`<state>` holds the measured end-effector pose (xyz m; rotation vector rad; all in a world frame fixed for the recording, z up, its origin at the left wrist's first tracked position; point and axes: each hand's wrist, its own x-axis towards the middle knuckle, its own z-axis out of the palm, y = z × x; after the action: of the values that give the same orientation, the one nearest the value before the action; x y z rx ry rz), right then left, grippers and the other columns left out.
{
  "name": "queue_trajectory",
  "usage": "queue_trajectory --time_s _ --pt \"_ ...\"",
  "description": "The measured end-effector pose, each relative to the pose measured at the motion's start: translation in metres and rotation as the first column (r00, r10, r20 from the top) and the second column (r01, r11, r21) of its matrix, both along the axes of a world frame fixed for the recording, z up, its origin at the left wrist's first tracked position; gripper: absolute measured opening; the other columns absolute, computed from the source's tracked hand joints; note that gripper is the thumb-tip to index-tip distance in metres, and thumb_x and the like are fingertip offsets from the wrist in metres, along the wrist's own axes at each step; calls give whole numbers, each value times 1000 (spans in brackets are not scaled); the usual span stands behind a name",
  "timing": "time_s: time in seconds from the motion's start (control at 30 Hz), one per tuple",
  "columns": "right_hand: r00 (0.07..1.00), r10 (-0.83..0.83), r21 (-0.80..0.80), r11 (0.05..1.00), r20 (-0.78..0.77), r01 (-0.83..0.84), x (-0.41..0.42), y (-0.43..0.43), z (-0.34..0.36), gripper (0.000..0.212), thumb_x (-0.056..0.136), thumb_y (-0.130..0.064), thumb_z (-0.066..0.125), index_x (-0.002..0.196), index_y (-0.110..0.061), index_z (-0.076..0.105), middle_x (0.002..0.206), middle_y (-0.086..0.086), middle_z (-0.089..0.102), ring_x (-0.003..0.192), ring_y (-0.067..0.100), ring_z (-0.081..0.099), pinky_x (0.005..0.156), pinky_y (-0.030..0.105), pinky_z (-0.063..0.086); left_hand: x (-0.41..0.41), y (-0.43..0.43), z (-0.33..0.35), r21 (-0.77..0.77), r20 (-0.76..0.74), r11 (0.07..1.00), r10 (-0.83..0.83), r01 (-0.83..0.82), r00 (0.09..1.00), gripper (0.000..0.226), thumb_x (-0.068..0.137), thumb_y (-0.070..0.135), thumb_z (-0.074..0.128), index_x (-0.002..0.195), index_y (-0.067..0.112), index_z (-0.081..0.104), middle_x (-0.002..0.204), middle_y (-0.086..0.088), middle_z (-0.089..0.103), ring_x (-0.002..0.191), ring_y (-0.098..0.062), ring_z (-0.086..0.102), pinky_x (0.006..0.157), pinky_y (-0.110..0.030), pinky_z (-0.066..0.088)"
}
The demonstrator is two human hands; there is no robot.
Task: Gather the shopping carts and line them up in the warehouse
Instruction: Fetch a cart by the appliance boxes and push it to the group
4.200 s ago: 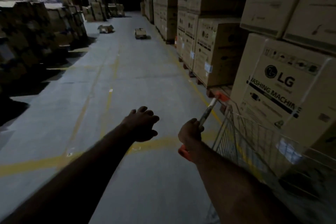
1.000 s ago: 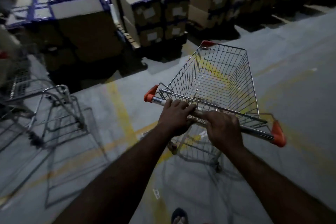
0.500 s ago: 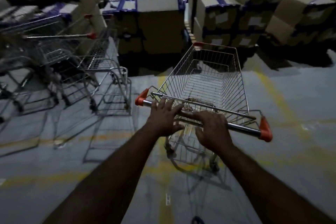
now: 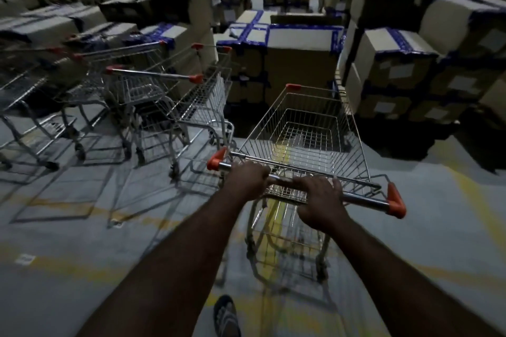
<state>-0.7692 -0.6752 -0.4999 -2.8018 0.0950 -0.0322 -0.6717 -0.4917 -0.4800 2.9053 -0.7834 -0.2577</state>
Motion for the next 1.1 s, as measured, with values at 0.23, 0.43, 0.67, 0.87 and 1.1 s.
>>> queue_trajectory --time_s 0.23,0.43,0.67,0.87,1.1 --pt "999 -33 76 996 -29 36 141 12 6 63 76 -18 66 134 -37 52 135 -9 58 132 15 46 119 48 -4 118 14 2 25 48 996 86 -87 995 25 99 45 49 103 25 63 98 -2 69 99 -26 64 103 -57 38" --pt "996 -79 161 983 -40 84 246 24 12 48 78 -16 66 122 -34 58 120 -9 67 121 15 56 119 51 -2 206 25 4 13 38 994 111 -112 993 34 101 50 42 113 24 61 109 -2 68 108 -27 60 111 -62 22" --pt "997 -64 163 984 -48 71 349 48 14 47 75 -15 65 118 -33 60 115 -7 69 119 17 57 117 46 2 297 51 3 -9 11 985 171 -171 985 35 100 51 42 114 25 61 110 -3 68 110 -28 60 111 -63 24" --pt "997 3 182 983 -78 12 427 68 2 42 75 -19 67 113 -35 62 109 -9 70 117 19 57 117 53 2 358 72 -7 -13 10 967 253 -253 967 33 98 49 46 116 26 62 113 -3 67 113 -28 58 113 -60 20" --pt "995 85 161 984 -43 -78 509 74 6 38 72 -19 67 107 -33 63 106 -12 70 116 17 55 115 52 5 429 75 -4 -17 7 941 339 -339 941 25 98 47 51 112 28 61 106 -1 68 107 -25 61 110 -60 27"
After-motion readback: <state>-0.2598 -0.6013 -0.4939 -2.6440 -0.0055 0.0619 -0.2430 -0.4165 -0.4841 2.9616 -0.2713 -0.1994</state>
